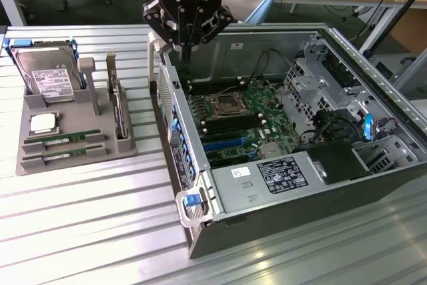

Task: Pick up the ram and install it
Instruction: 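Reach for the ram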

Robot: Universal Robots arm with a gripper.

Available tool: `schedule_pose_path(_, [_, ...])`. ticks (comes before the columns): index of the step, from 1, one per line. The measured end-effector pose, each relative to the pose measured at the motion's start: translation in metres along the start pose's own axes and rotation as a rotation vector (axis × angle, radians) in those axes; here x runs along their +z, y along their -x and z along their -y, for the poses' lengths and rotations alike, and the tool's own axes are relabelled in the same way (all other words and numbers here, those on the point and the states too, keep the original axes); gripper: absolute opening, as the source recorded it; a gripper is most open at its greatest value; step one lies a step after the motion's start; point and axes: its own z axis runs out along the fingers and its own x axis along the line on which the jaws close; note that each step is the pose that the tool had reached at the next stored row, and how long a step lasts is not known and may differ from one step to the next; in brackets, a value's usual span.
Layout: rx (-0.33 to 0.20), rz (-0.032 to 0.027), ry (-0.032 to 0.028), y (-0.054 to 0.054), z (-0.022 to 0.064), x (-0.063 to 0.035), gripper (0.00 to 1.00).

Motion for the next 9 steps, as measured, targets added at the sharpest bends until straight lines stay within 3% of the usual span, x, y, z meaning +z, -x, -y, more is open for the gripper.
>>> schedule_pose_path(9, [0.0, 0.0, 0.0, -0.0084, 0.0006, -0.0002, 0.1])
